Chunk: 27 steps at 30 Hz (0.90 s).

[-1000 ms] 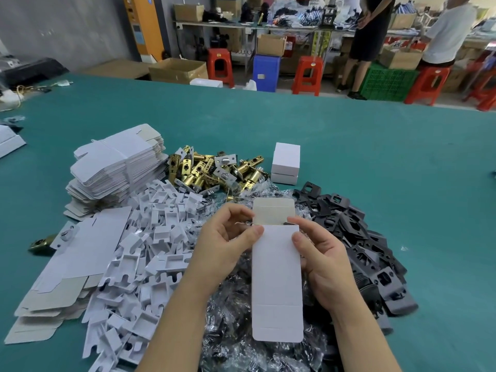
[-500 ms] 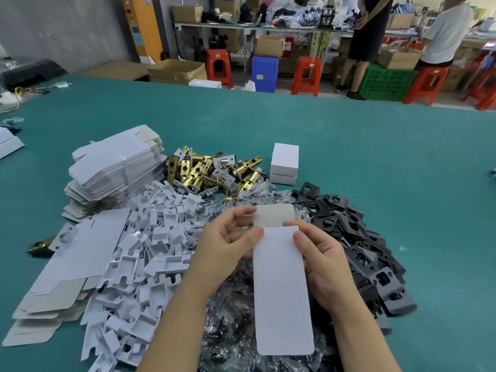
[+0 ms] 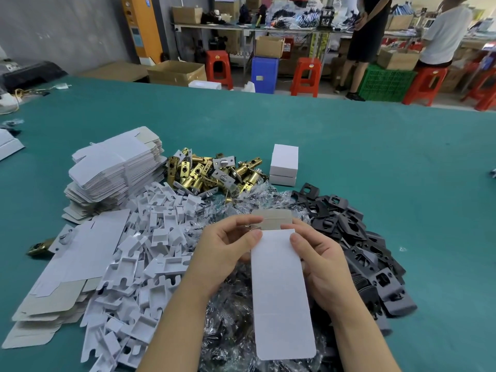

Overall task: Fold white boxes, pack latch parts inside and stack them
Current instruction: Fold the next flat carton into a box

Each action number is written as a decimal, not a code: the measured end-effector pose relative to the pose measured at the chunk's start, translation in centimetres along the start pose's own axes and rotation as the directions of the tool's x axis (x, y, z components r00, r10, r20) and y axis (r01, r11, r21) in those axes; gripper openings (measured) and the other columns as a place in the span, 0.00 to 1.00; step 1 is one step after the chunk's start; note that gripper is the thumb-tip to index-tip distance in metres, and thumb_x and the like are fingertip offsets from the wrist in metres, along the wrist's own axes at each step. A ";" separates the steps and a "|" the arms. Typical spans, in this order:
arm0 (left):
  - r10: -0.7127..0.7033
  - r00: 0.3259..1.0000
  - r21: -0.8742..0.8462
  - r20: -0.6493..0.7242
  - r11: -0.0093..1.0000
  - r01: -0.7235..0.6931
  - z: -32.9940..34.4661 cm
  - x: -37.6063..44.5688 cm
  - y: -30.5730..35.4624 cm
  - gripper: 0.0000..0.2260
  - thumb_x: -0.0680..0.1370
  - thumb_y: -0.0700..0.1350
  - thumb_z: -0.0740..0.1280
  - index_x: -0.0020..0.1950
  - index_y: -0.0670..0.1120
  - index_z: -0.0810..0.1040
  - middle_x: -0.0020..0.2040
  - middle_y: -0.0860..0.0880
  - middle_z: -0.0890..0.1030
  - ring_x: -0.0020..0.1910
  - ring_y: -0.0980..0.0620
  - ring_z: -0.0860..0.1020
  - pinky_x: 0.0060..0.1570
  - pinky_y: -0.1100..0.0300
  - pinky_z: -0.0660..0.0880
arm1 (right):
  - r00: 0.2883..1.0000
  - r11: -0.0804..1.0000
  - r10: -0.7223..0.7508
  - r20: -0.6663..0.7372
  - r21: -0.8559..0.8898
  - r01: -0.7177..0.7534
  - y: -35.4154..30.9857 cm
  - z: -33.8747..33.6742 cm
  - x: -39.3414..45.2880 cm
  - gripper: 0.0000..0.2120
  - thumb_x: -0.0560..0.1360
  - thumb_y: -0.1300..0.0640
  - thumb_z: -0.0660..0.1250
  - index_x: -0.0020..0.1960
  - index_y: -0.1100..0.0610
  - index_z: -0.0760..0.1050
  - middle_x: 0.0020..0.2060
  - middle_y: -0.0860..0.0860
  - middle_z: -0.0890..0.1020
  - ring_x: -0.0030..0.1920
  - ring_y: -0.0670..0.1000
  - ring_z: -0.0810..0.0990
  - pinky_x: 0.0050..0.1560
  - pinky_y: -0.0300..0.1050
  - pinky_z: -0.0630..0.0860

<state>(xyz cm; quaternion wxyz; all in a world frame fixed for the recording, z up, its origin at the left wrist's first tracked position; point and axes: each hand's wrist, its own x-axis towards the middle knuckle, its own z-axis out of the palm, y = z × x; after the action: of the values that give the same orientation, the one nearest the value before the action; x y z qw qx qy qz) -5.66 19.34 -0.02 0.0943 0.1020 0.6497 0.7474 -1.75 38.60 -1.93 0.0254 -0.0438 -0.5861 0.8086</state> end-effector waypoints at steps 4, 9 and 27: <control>0.061 0.997 -0.010 -0.036 0.998 -0.062 0.3 0.1 -0.1 0.20 0.74 0.44 0.75 0.61 0.62 0.78 0.52 0.48 0.86 0.50 0.46 0.85 0.41 0.56 0.82 | 0.998 0.997 -0.056 0.017 0.044 0.055 -0.1 0.2 -0.1 0.23 0.66 0.47 0.80 0.59 0.47 0.79 0.53 0.49 0.84 0.43 0.54 0.85 0.35 0.49 0.83; 0.071 0.997 0.082 -0.031 0.994 -0.068 0.1 0.3 -0.3 0.19 0.75 0.45 0.75 0.62 0.62 0.80 0.48 0.51 0.85 0.48 0.51 0.84 0.43 0.58 0.82 | 0.999 0.999 -0.046 0.005 0.016 0.046 -0.2 0.2 -0.2 0.19 0.68 0.49 0.78 0.58 0.47 0.80 0.49 0.47 0.84 0.44 0.53 0.84 0.35 0.48 0.82; -0.138 0.990 0.130 0.018 0.982 0.135 0.2 0.2 -0.1 0.10 0.78 0.58 0.69 0.51 0.55 0.86 0.44 0.47 0.87 0.39 0.53 0.85 0.34 0.64 0.78 | 0.992 0.969 -0.124 0.021 -0.211 0.126 -0.1 0.8 -0.5 0.13 0.79 0.64 0.70 0.50 0.47 0.84 0.50 0.47 0.87 0.42 0.47 0.84 0.40 0.43 0.81</control>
<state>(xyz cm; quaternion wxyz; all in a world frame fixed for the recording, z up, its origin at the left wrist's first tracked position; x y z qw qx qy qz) -5.77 19.55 -0.06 0.1473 0.0733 0.7007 0.6942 -1.35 37.86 -1.58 0.0690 -0.0061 -0.6708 0.7384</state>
